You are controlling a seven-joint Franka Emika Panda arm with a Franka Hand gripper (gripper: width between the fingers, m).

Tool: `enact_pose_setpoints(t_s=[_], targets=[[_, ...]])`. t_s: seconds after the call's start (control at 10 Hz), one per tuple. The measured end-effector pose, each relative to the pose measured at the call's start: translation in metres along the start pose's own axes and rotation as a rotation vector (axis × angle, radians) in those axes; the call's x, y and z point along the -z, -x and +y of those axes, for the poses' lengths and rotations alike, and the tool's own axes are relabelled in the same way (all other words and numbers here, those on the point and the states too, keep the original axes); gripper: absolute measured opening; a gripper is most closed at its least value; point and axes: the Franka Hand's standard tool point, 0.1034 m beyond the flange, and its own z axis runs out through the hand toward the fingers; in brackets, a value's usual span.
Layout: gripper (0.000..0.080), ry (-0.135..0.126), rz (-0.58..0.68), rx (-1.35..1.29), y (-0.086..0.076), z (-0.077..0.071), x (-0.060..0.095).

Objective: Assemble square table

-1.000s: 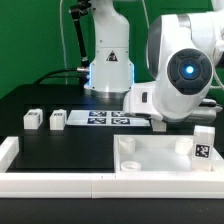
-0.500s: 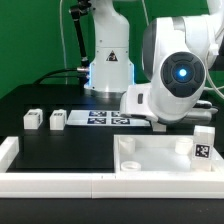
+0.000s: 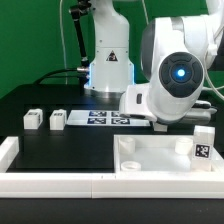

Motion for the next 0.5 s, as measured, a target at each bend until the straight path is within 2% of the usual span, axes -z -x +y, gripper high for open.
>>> enact_pose_setpoints(t_s=[0.1, 0.2, 0.4, 0.5], targets=[[0.0282, 0.0, 0.0, 0.0, 0.0, 0.0, 0.0], [0.0282, -0.006, 0.003, 0.001, 0.0, 0.002, 0.007], [0.0284, -0.021, 0.071, 0.025, 0.001, 0.012, 0.058], [0.0284, -0.042, 0.123, 0.038, 0.007, 0.019, 0.085]])
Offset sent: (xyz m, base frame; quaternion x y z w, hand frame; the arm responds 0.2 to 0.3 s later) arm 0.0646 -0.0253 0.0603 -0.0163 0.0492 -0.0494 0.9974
